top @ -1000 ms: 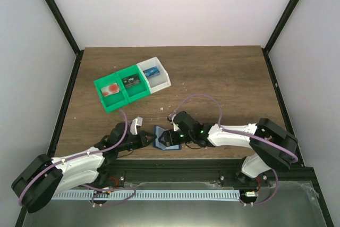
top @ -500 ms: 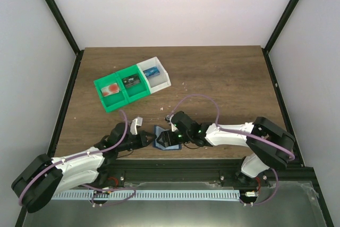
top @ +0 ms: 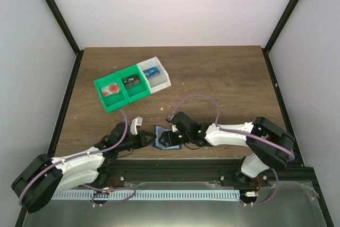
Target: Take the credit cards out of the card holder
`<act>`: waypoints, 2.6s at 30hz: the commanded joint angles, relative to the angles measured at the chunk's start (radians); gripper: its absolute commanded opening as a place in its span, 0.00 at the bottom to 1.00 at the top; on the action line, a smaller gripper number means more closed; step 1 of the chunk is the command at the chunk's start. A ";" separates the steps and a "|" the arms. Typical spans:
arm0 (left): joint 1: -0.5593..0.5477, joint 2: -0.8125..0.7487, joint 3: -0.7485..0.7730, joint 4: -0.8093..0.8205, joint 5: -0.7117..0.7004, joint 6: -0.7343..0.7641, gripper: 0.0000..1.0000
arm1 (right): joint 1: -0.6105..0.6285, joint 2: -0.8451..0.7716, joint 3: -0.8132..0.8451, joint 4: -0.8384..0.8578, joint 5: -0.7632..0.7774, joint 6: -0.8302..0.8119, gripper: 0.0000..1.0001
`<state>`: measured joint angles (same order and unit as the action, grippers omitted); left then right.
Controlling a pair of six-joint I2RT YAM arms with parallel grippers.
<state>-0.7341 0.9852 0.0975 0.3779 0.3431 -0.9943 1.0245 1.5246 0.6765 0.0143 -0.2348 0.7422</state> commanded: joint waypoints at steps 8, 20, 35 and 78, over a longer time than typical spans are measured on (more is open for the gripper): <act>-0.006 -0.003 0.019 0.014 -0.007 0.005 0.00 | 0.007 -0.058 0.026 -0.109 0.115 -0.002 0.60; -0.007 -0.001 0.014 0.014 -0.014 0.006 0.00 | 0.006 -0.178 -0.040 -0.206 0.221 0.020 0.58; -0.006 -0.036 0.055 -0.094 -0.076 0.031 0.32 | 0.001 -0.239 -0.048 -0.188 0.216 0.010 0.42; -0.043 0.313 0.085 0.167 -0.035 0.003 0.37 | -0.070 -0.039 -0.175 0.068 0.098 0.037 0.14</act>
<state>-0.7723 1.2591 0.1940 0.4805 0.3080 -1.0122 0.9577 1.4559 0.5140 0.0887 -0.1280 0.7734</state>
